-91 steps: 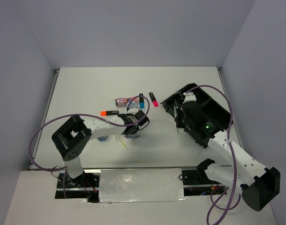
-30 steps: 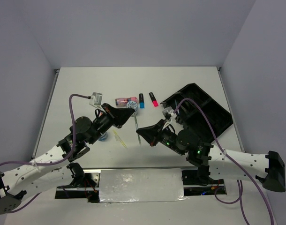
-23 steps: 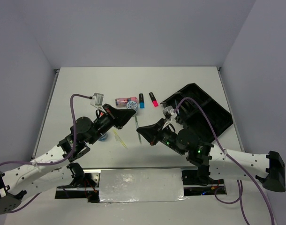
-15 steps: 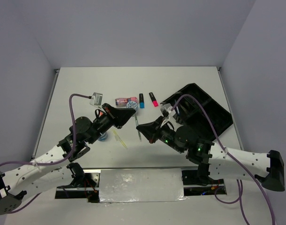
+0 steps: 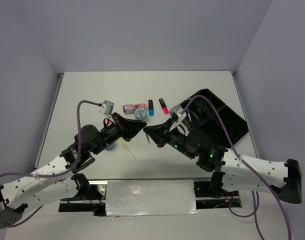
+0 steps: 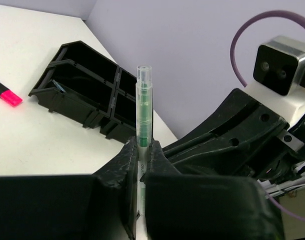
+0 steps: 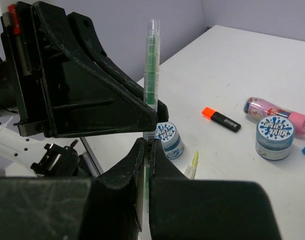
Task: Sort the stationery into containers
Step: Close the pen cap on the pen.
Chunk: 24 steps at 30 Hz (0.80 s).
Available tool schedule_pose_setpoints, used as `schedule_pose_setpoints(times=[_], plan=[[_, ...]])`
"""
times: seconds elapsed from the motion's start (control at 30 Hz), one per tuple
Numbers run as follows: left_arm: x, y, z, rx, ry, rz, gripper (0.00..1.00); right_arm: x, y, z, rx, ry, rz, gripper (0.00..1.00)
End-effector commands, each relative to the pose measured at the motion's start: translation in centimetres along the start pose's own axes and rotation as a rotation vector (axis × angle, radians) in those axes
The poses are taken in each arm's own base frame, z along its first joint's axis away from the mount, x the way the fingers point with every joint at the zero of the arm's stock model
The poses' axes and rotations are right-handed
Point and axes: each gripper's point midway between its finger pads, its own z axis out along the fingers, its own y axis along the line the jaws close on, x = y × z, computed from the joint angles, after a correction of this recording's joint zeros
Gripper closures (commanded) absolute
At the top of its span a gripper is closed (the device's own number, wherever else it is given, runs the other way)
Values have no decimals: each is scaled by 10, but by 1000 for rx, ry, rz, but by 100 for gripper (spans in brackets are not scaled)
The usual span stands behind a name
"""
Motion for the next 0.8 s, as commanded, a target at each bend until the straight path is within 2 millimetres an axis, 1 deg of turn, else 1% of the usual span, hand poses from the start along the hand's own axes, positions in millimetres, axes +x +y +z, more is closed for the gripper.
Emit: schedule_pose_setpoints(times=[0.0, 0.07, 0.1, 0.13, 0.17, 0.2, 0.23, 0.3, 0.37, 0.43, 0.47, 0.5, 0.53, 0.57, 0.6, 0.67, 0.7, 0.73, 0.77], plan=[[-21, -13, -3, 23, -42, 44, 94, -31, 14, 1, -57, -91, 11, 100], [-22, -17, -3, 40, -40, 68, 100, -27, 19, 1, -84, -81, 9, 100], [-27, -22, -3, 63, -55, 83, 100, -23, 20, 1, -94, -71, 8, 100], [-26, -28, -4, 97, -48, 113, 100, -22, 22, 1, -110, -69, 1, 99], [-28, -33, -5, 121, -50, 130, 100, -15, 27, -1, -150, -48, -7, 90], [-32, -41, -7, 161, -63, 153, 100, -13, 29, -1, -169, -43, -8, 68], [-30, -50, -10, 213, -51, 186, 100, -8, 29, 0, -174, -25, -6, 62], [-34, -65, -15, 287, -64, 213, 100, 1, 33, 2, -212, 7, -1, 53], [-35, -76, -21, 351, -64, 225, 100, 2, 36, 3, -232, 15, 4, 53], [-38, -80, -22, 365, -73, 220, 100, 2, 40, 4, -251, 9, 8, 70], [-38, -82, -22, 369, -73, 220, 100, 0, 43, 5, -267, 7, 10, 86], [-37, -79, -21, 354, -64, 217, 100, -2, 44, 5, -270, 4, 10, 93], [-36, -77, -20, 343, -59, 215, 92, -4, 45, 5, -272, 2, 10, 99], [-39, -73, -18, 313, -69, 213, 80, -6, 46, 6, -274, -2, 7, 100], [-40, -70, -17, 293, -69, 210, 56, -8, 46, 5, -274, -8, 10, 100], [-45, -64, -15, 246, -76, 218, 37, -7, 45, 4, -269, -11, 12, 100], [-46, -63, -14, 231, -76, 222, 29, -7, 44, 3, -265, -9, 11, 100], [-52, -64, -13, 216, -78, 235, 23, -5, 42, 3, -260, -4, 11, 100], [-57, -64, -13, 205, -88, 244, 22, -3, 42, 3, -259, -1, 10, 100]])
